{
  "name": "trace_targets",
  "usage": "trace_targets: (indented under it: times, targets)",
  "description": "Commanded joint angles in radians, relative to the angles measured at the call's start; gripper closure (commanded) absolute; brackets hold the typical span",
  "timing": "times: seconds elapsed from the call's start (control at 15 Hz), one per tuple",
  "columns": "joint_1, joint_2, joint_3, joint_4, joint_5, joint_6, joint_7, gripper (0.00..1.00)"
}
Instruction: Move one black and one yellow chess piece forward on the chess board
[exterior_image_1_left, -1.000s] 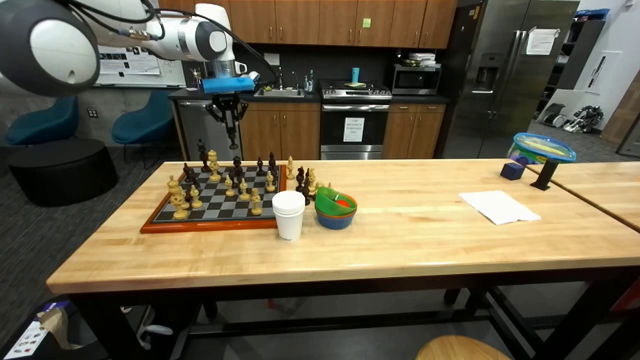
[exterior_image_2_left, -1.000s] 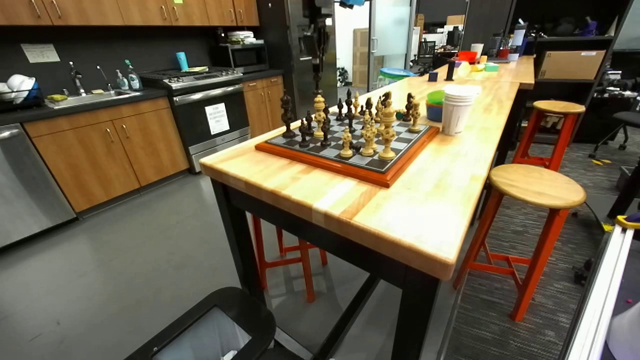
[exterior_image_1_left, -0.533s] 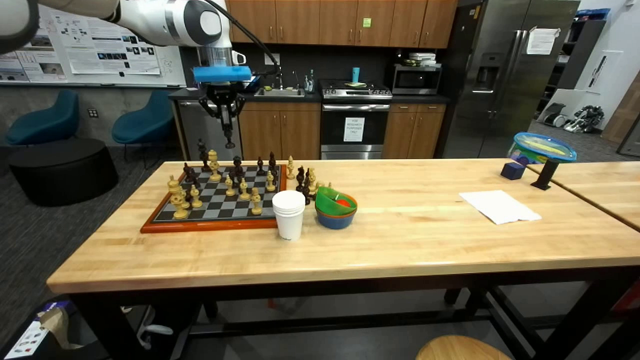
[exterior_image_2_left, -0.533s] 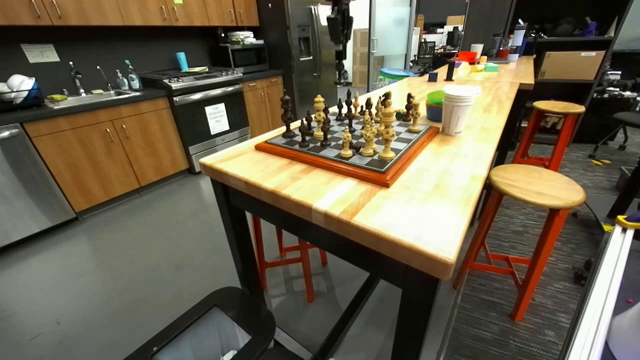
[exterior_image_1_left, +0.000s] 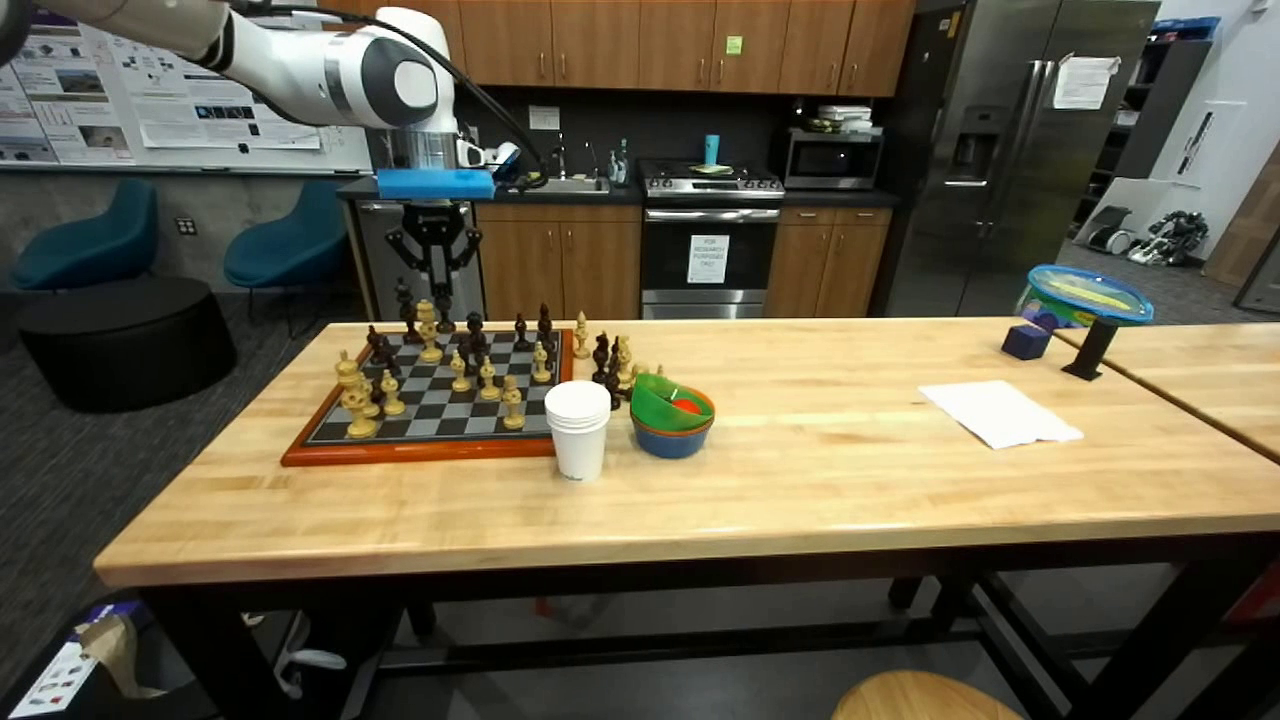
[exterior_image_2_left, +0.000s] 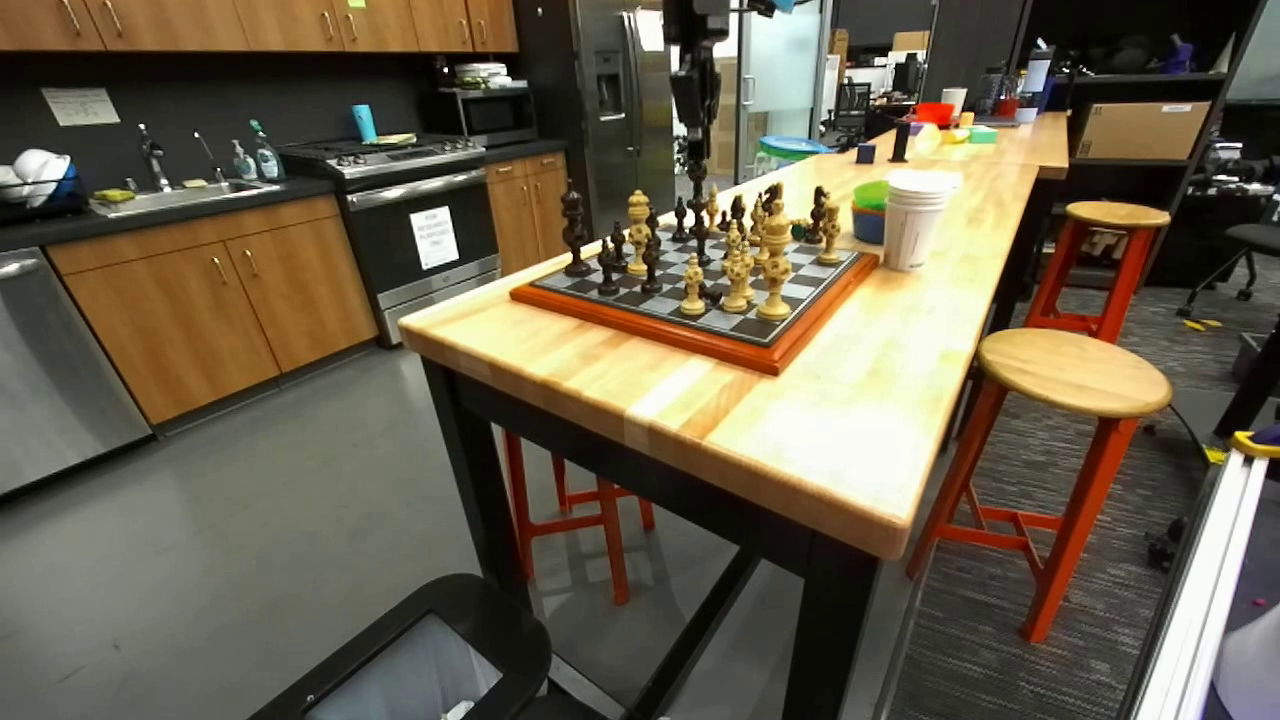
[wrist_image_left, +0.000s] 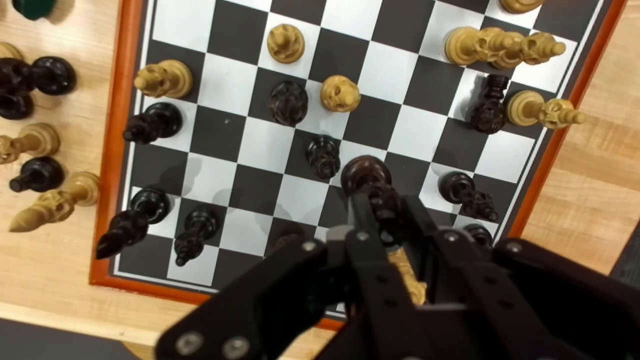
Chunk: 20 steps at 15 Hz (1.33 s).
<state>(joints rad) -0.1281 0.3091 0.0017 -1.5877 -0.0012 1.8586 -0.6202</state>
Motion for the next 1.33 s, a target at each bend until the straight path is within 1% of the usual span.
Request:
trace_targets:
  times: [0.0,0.67,1.27]
  targets:
    - [-0.004,-0.019,0.004,-0.042,0.020,0.019,-0.020,0.95]
    - [0.001,-0.015,0.011,-0.007,0.023,0.005,-0.045,0.95]
    - [0.017,0.039,0.028,0.042,0.021,0.035,-0.066,0.95]
